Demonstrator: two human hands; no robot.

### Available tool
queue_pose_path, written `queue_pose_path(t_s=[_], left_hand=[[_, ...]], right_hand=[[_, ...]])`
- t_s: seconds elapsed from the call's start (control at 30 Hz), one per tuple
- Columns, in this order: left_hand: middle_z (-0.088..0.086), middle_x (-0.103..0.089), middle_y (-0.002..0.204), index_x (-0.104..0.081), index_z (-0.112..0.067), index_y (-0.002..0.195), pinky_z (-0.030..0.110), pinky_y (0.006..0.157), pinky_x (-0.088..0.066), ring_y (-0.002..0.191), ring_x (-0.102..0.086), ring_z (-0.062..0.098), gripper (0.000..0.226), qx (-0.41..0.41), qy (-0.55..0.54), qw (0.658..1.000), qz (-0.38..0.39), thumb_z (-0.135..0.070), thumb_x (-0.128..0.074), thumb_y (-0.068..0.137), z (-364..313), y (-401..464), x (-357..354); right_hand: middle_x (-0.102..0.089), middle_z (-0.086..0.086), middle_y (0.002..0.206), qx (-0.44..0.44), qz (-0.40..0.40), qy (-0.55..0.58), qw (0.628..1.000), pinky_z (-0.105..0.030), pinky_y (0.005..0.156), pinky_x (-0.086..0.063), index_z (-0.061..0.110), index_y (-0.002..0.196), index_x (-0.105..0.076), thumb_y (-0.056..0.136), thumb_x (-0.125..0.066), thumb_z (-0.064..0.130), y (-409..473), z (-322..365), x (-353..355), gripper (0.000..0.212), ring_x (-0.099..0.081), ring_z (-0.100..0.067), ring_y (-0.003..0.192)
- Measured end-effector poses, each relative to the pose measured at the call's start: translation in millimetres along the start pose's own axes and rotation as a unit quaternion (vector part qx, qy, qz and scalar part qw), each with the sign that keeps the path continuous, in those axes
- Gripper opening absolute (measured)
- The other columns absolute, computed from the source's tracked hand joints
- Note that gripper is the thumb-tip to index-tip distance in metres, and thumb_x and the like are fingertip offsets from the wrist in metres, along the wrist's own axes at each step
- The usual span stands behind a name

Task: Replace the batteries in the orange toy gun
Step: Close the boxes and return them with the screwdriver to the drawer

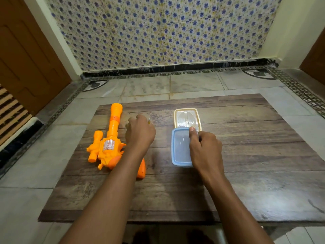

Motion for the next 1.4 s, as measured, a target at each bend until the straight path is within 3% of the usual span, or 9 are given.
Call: queue_pose_path(t_s=[0.23,0.4,0.53,0.63,0.87,1.0,1.07,1.27,1.4], left_hand=[[0.021,-0.057,0.124,-0.056,-0.006,0.107,0.035,0.074,-0.039,0.113,-0.058,0.042,0.018,0.042,-0.063,0.996,0.036,-0.011,-0.065,0.092,11,5,-21],[0.014,-0.067,0.108,-0.06,-0.023,0.102,0.041,0.088,-0.057,0.097,-0.068,0.031,0.022,0.074,-0.267,0.958,0.069,-0.022,-0.05,0.083,15,-18,-24],[0.009,-0.058,0.08,-0.063,-0.016,0.105,0.031,0.059,-0.047,0.069,-0.054,0.019,0.021,0.094,-0.433,0.887,0.13,-0.004,-0.048,0.095,2,-75,-17],[0.007,-0.057,0.088,-0.063,-0.013,0.108,0.026,0.05,-0.04,0.066,-0.049,0.013,0.017,0.063,-0.474,0.865,0.149,-0.028,-0.056,0.103,-6,-100,-17],[0.005,-0.075,0.1,-0.067,-0.023,0.109,0.016,0.046,-0.045,0.084,-0.072,0.017,0.024,0.037,-0.485,0.861,0.146,-0.043,-0.056,0.102,-13,-114,-37],[0.002,-0.074,0.092,-0.069,-0.018,0.099,0.04,0.073,-0.059,0.088,-0.072,0.019,0.039,0.02,-0.451,0.888,0.083,-0.052,-0.051,0.1,-11,-105,-32],[0.001,-0.07,0.084,-0.066,-0.016,0.093,0.039,0.07,-0.053,0.082,-0.067,0.018,0.039,0.007,-0.429,0.902,0.052,-0.049,-0.047,0.104,-11,-100,-25],[-0.005,-0.062,0.084,-0.06,-0.018,0.094,0.024,0.06,-0.038,0.077,-0.057,0.006,0.034,0.01,-0.363,0.932,-0.009,-0.043,-0.04,0.108,2,-86,-7],[-0.005,-0.064,0.086,-0.06,-0.02,0.093,0.033,0.066,-0.045,0.082,-0.06,0.011,0.035,0.01,-0.367,0.93,-0.01,-0.044,-0.04,0.107,6,-80,-7]], right_hand=[[-0.066,0.006,0.079,0.007,-0.004,-0.003,1.0,-0.022,0.051,-0.057,0.019,0.083,-0.065,0.103,-0.043,0.059,1,1,2,0.05,-0.066,-0.006,0.067],[-0.067,0.003,0.076,0.018,-0.022,0.006,1.0,-0.026,0.05,-0.056,0.018,0.077,-0.063,0.104,-0.043,0.056,0,6,7,0.051,-0.067,-0.008,0.066],[-0.066,0.004,0.076,0.027,-0.027,0.01,0.999,-0.021,0.049,-0.057,0.018,0.079,-0.063,0.105,-0.043,0.054,-4,13,10,0.049,-0.066,-0.006,0.065],[-0.062,0.005,0.071,0.042,-0.02,0.025,0.999,-0.013,0.044,-0.047,0.013,0.077,-0.063,0.106,-0.045,0.049,-8,20,10,0.05,-0.063,-0.004,0.063],[-0.063,0.004,0.066,0.053,-0.028,0.009,0.998,-0.023,0.046,-0.052,0.02,0.075,-0.063,0.105,-0.045,0.051,-14,24,3,0.047,-0.064,-0.007,0.058],[-0.058,0.002,0.059,0.059,-0.022,-0.005,0.998,-0.024,0.046,-0.039,0.019,0.065,-0.058,0.103,-0.044,0.057,-13,32,-1,0.056,-0.059,-0.009,0.053],[-0.054,0.002,0.055,0.055,-0.036,-0.006,0.998,-0.026,0.048,-0.034,0.018,0.059,-0.052,0.102,-0.045,0.058,-8,34,2,0.059,-0.053,-0.009,0.052],[-0.057,-0.01,0.118,-0.004,-0.101,-0.048,0.994,-0.032,0.074,-0.042,0.012,0.124,-0.06,0.098,-0.059,0.044,26,13,15,0.041,-0.056,-0.024,0.102],[-0.048,-0.019,0.135,-0.078,-0.047,-0.07,0.993,-0.044,0.096,-0.044,0.005,0.127,-0.061,0.098,-0.058,0.049,47,-16,-2,0.053,-0.043,-0.037,0.128]])
Point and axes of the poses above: each hand's wrist, its own y-axis towards the middle knuckle, its own x-axis out of the back of the hand, z = x × y, the point moved 10 cm from there along y, towards the middle knuckle
